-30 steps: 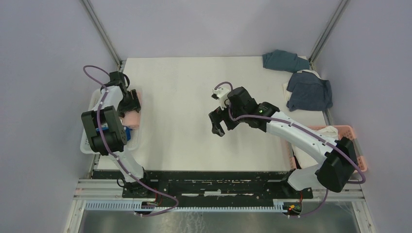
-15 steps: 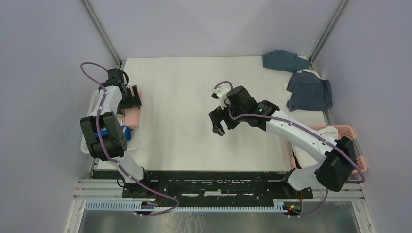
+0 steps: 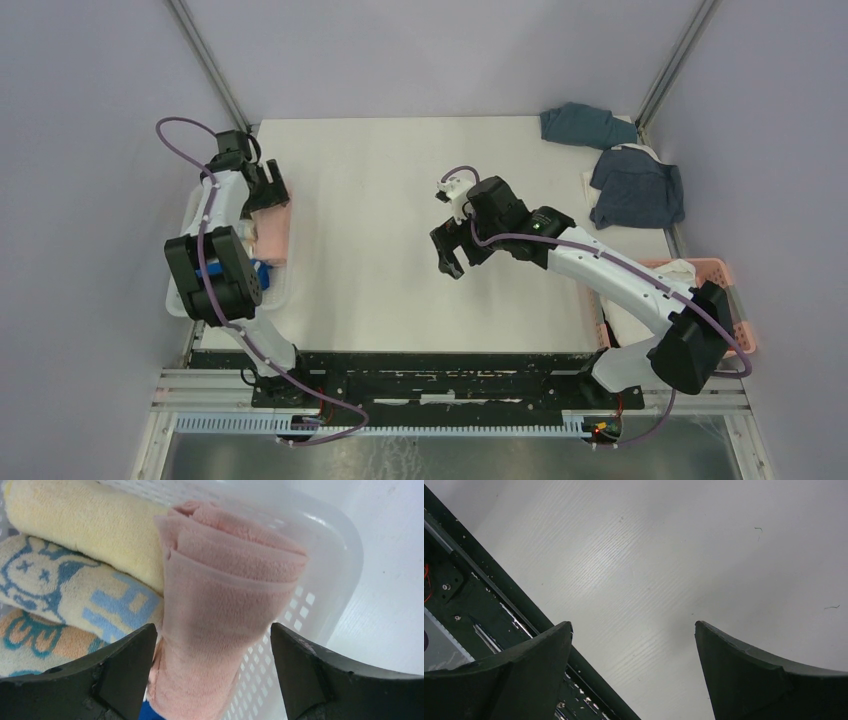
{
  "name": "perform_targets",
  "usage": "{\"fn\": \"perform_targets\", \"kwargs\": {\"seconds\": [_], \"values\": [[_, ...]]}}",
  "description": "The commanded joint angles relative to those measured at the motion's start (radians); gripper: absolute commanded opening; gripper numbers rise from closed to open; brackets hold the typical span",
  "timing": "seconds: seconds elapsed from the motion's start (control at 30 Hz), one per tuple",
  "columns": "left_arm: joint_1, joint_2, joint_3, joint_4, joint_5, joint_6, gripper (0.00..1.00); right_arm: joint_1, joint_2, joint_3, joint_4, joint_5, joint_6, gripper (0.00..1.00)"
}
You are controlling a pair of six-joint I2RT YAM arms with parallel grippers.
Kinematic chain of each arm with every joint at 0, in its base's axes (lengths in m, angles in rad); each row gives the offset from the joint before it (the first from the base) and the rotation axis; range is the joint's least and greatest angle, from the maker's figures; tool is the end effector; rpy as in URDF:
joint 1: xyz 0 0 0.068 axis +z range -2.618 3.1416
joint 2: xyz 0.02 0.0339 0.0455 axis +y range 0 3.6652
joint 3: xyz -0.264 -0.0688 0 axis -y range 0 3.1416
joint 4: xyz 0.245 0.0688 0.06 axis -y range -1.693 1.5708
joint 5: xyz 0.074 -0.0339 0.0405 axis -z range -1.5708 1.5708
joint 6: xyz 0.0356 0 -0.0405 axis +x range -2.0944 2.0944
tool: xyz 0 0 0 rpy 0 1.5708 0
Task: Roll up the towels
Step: Place the towel at the center of the board.
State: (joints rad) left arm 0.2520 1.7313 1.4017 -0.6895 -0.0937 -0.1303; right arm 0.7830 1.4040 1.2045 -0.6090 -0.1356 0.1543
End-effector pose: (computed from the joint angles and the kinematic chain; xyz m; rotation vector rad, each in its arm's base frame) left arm 0.3582 0.0957 0.2584 -0.5262 2.5380 0.1659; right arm 0.2118 0.2176 0.3051 -0.8226 2.3141 0.5931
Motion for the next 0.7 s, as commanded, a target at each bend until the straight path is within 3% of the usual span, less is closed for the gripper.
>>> {"fn": "perform_targets", "kwargs": {"seconds": [0.0,0.43,0.67], "values": [[0.007,0.090,0.069,0.067,0.020,-0.024,0.90,-0.003,0.005,0.046,0.012,0.019,-0.011,1.00],[0.007,0.310,0.079,0.077,0.113,0.008,0.82,-0.004,0.032,0.031,0.023,0.014,-0.006,1.00],[0.007,0.278,0.106,0.052,0.115,0.026,0.82,-0.004,0.015,0.015,0.026,0.023,-0.010,1.00]]}}
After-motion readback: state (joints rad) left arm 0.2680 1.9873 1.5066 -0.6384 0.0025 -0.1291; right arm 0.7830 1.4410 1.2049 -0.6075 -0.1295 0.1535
